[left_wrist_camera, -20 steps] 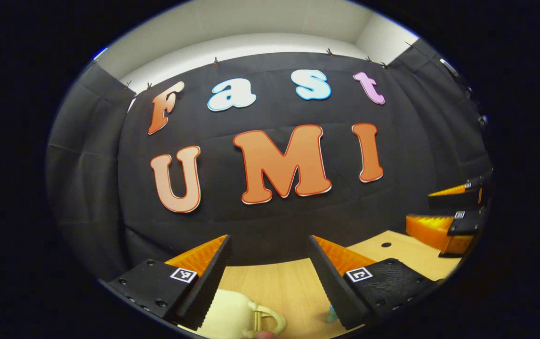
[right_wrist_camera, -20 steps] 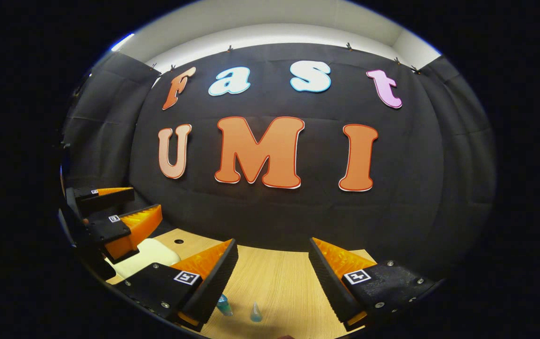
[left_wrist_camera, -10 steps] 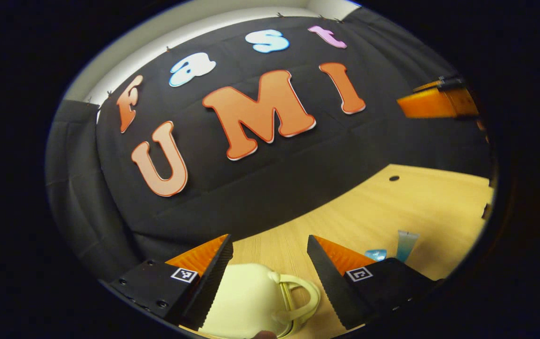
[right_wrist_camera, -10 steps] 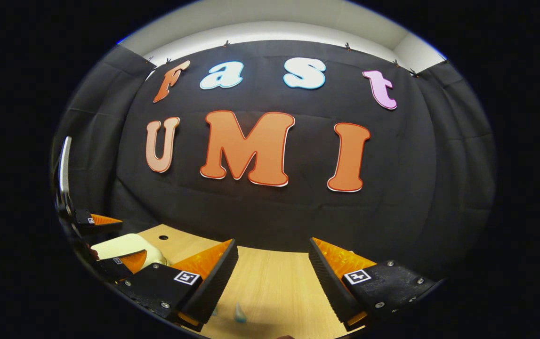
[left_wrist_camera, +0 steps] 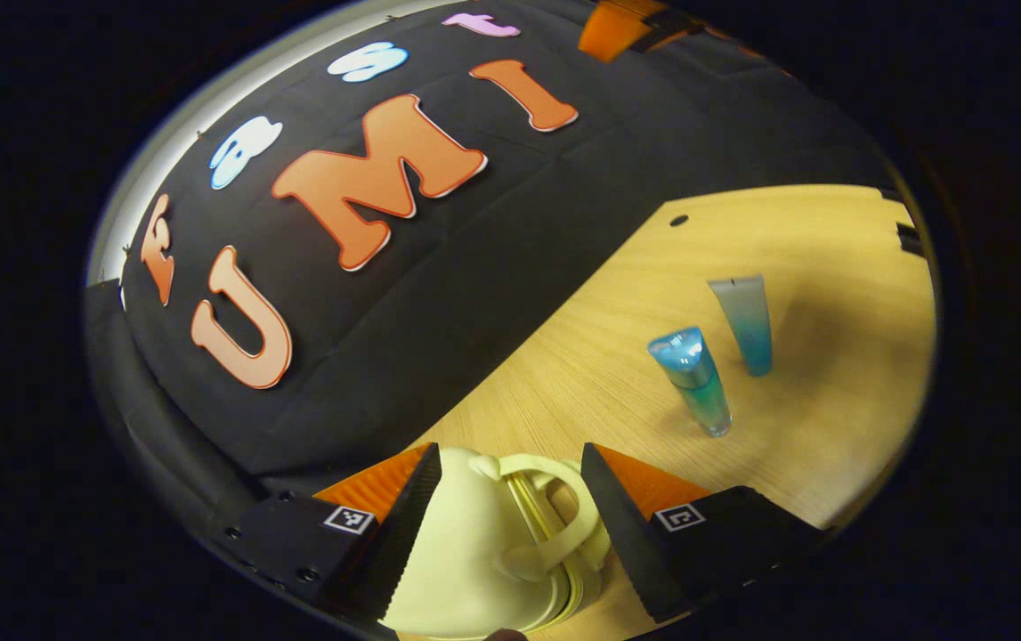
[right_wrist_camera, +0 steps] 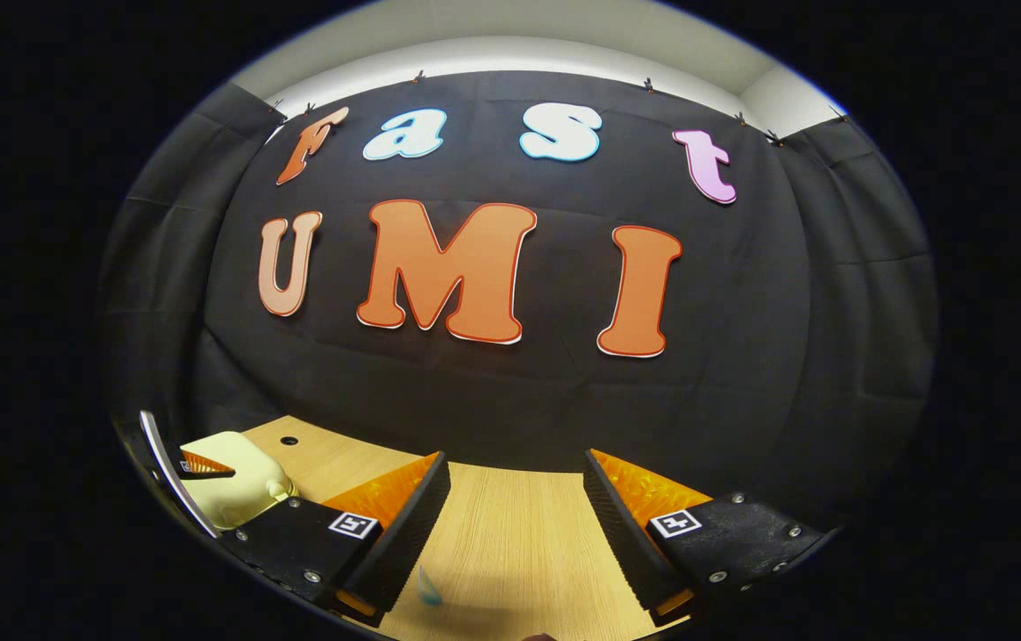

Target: First open the suitcase, pack the skin care products into it, and then close the suitcase.

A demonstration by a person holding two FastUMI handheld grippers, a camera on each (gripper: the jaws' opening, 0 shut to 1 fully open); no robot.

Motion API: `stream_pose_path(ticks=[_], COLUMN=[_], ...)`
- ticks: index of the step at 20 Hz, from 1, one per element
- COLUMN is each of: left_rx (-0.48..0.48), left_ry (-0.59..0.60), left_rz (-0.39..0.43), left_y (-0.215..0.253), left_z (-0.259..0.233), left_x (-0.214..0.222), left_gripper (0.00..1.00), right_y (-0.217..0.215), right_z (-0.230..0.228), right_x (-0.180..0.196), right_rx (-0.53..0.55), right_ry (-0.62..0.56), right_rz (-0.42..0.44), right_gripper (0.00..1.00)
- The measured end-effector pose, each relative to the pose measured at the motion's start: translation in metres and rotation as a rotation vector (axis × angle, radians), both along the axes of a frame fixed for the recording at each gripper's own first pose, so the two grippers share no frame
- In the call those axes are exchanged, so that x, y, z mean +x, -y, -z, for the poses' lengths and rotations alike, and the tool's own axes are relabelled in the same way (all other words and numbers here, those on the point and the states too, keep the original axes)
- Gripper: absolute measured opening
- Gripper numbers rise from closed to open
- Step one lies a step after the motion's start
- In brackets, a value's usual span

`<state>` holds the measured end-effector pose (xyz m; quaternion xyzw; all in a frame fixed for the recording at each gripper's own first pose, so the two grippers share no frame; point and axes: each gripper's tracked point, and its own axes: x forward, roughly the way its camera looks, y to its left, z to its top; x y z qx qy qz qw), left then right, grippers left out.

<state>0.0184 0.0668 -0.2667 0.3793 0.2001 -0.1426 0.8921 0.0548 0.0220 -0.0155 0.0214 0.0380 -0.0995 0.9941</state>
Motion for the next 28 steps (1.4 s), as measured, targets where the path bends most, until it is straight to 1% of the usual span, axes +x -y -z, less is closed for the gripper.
stream_pose_path(ticks=[2, 5, 10, 11, 12, 13, 14, 15, 17, 18, 19, 20, 21, 22, 23, 26, 28], left_rx=[0.057, 0.154, 0.266, 0.288, 0.310, 0.337, 0.366, 0.403, 0.483, 0.496, 0.502, 0.526, 0.525, 0.520, 0.503, 0.403, 0.358], left_ry=[-0.033, -0.042, -0.083, -0.094, -0.103, -0.105, -0.102, -0.096, -0.080, -0.082, -0.102, -0.098, -0.111, -0.102, -0.125, -0.131, -0.104], left_rz=[0.018, 0.051, 0.075, 0.069, 0.068, 0.062, 0.057, 0.061, 0.071, 0.088, 0.099, 0.106, 0.129, 0.139, 0.137, 0.101, 0.073], left_y=[-0.005, -0.014, -0.026, -0.031, -0.035, -0.039, -0.042, -0.045, -0.046, -0.043, -0.038, -0.040, -0.036, -0.036, -0.034, -0.032, -0.038], left_z=[0.017, 0.030, 0.052, 0.056, 0.059, 0.060, 0.062, 0.062, 0.061, 0.063, 0.071, 0.077, 0.075, 0.074, 0.075, 0.064, 0.042], left_x=[-0.005, -0.009, -0.015, -0.017, -0.019, -0.020, -0.019, -0.018, -0.016, -0.015, -0.014, -0.009, -0.013, -0.012, -0.018, -0.013, -0.006], left_gripper=[0.98, 0.98, 0.96, 0.94, 0.90, 0.90, 0.87, 0.80, 0.77, 0.64, 0.60, 0.48, 0.37, 0.22, 0.06, 0.06, 0.06], right_y=[0.000, 0.000, 0.000, -0.001, 0.000, 0.000, 0.001, 0.002, 0.002, 0.002, 0.002, 0.003, 0.003, 0.004, 0.005, 0.008, 0.008], right_z=[0.003, 0.008, 0.012, 0.012, 0.014, 0.013, 0.013, 0.014, 0.016, 0.016, 0.016, 0.017, 0.018, 0.017, 0.017, 0.014, 0.014], right_x=[-0.001, -0.002, -0.005, -0.005, -0.004, -0.005, -0.006, -0.007, -0.008, -0.009, -0.009, -0.010, -0.011, -0.011, -0.012, -0.012, -0.012], right_rx=[0.001, 0.003, 0.009, 0.011, 0.012, 0.012, 0.012, 0.014, 0.019, 0.022, 0.023, 0.025, 0.025, 0.024, 0.025, 0.038, 0.042], right_ry=[-0.006, -0.013, -0.015, -0.014, -0.016, -0.012, -0.011, -0.011, -0.012, -0.012, -0.012, -0.011, -0.011, -0.009, -0.009, 0.000, 0.000], right_rz=[0.001, -0.001, -0.002, -0.003, -0.004, -0.003, -0.001, 0.000, 0.001, 0.000, 0.002, 0.001, 0.002, 0.005, 0.007, 0.018, 0.019], right_gripper=[0.95, 0.95, 0.95, 0.95, 0.95, 0.95, 0.95, 0.95, 0.95, 0.95, 0.95, 0.95, 0.95, 0.95, 0.95, 0.95, 0.95])
